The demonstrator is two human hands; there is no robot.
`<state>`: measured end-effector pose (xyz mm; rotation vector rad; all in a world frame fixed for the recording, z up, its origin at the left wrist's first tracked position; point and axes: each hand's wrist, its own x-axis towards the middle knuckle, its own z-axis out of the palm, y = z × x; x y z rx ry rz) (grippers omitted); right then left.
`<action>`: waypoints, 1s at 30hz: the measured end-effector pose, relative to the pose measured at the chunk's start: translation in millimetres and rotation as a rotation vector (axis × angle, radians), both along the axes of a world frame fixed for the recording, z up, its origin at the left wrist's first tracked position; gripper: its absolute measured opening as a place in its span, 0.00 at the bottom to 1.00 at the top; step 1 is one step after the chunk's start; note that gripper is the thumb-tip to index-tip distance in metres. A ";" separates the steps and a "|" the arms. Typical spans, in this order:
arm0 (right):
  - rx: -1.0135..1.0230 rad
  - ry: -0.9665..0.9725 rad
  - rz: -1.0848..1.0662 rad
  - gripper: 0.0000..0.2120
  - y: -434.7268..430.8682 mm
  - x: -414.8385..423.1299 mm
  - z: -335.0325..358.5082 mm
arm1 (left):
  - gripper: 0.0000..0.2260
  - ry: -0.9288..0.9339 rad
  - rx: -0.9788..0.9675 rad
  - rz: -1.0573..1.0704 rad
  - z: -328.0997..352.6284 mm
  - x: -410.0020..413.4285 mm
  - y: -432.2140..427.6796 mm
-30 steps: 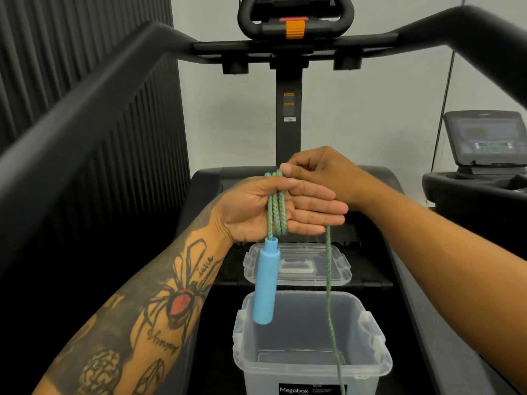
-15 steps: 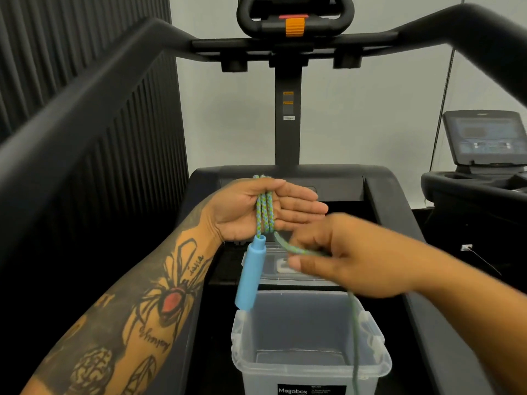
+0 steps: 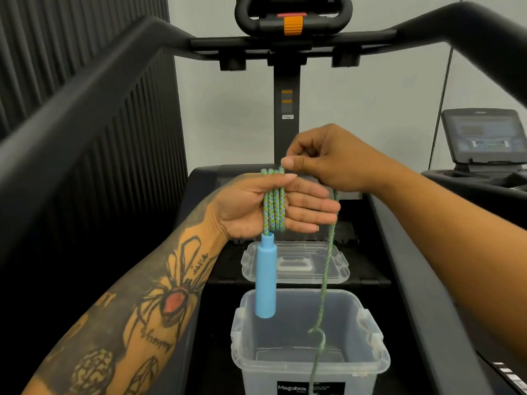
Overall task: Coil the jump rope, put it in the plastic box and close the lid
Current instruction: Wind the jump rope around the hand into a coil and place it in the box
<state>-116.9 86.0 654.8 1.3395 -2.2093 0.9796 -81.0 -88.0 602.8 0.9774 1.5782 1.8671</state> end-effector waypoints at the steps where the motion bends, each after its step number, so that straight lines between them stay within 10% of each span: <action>1: -0.017 -0.028 0.021 0.10 -0.8 -1.9 -2.5 | 0.22 -0.005 0.005 -0.005 0.3 0.1 -0.5; 19: 0.078 -0.473 0.089 0.13 -4.5 23.7 -111.3 | 0.23 0.029 0.112 0.128 6.6 -2.0 -7.7; 30: 0.093 0.035 0.069 0.11 17.9 71.7 -18.7 | 0.25 -0.055 0.068 0.125 -2.8 -1.9 -6.3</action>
